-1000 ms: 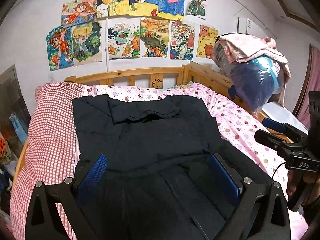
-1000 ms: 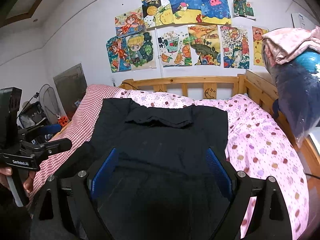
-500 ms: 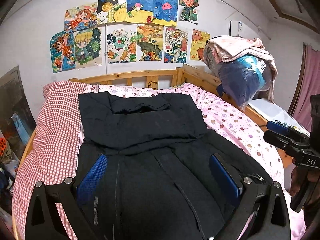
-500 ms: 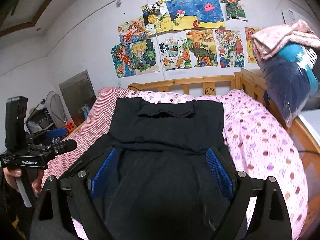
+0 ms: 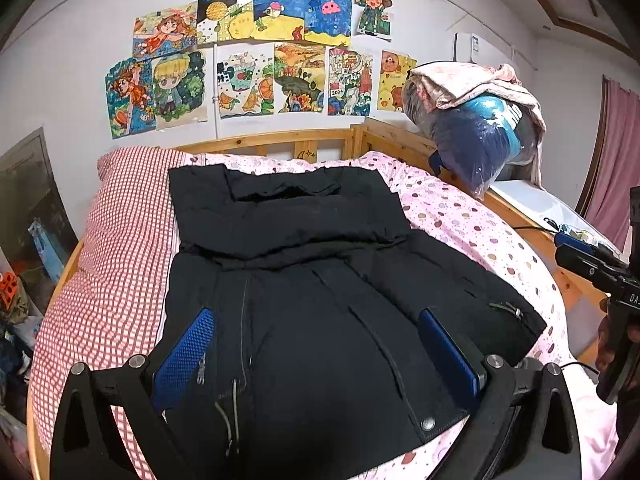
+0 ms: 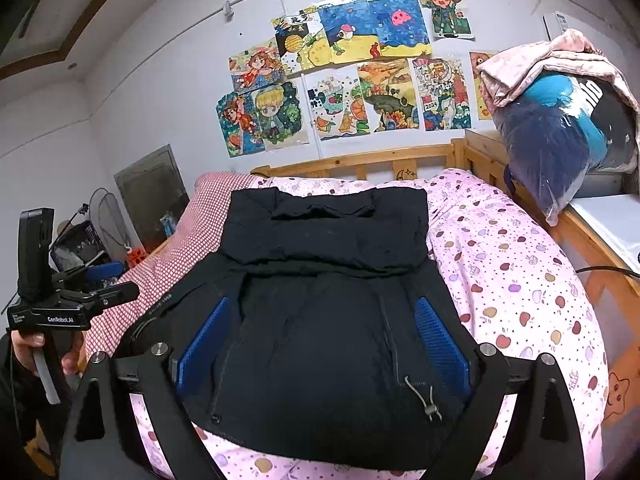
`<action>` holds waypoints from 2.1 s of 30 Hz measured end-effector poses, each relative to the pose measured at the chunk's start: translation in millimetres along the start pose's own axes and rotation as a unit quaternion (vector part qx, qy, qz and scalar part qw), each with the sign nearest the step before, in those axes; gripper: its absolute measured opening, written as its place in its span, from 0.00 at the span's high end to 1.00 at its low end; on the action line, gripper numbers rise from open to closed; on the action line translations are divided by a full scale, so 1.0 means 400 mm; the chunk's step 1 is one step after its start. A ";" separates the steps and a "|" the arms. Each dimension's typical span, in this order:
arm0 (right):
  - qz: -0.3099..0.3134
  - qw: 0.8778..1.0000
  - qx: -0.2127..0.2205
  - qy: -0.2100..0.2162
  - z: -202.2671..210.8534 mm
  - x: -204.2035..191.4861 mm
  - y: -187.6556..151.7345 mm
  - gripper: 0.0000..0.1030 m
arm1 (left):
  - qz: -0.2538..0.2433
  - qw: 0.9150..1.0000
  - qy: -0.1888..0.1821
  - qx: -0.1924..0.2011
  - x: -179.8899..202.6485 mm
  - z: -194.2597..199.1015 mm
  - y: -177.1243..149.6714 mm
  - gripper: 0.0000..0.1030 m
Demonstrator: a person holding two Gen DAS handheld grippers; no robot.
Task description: Fold large clothes
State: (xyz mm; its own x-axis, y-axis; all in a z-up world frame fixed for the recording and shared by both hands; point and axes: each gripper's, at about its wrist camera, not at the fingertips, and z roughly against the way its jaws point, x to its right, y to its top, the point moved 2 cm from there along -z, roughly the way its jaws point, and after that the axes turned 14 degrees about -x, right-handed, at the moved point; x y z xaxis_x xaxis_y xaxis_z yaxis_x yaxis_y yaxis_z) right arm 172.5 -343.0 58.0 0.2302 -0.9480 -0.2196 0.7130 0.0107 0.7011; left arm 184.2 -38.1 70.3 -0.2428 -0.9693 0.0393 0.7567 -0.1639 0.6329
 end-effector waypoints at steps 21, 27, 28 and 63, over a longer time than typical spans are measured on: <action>0.036 0.996 -0.076 -0.030 -0.140 -0.036 -0.154 0.12 | 0.021 0.999 0.017 -0.047 -0.065 -0.089 -0.181 0.00; 0.037 0.994 -0.091 -0.046 -0.165 -0.031 -0.198 0.12 | -0.011 0.999 0.017 -0.039 -0.035 -0.102 -0.233 0.00; 0.037 0.994 -0.090 -0.051 -0.166 -0.029 -0.205 0.12 | -0.018 0.999 0.018 -0.037 -0.028 -0.101 -0.241 0.00; 0.177 0.956 -0.128 -0.193 -0.203 -0.131 -0.318 0.02 | -0.038 0.996 0.053 -0.065 -0.016 -0.156 -0.355 0.00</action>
State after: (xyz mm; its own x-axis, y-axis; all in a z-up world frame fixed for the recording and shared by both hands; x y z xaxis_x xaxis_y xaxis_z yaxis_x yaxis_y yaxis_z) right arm 123.5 -268.8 -74.6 0.2608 -0.9165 0.3033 0.7854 0.3841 0.4853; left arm 116.3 -20.2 -68.1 -0.2416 -0.9660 -0.0919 0.8127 -0.2532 0.5248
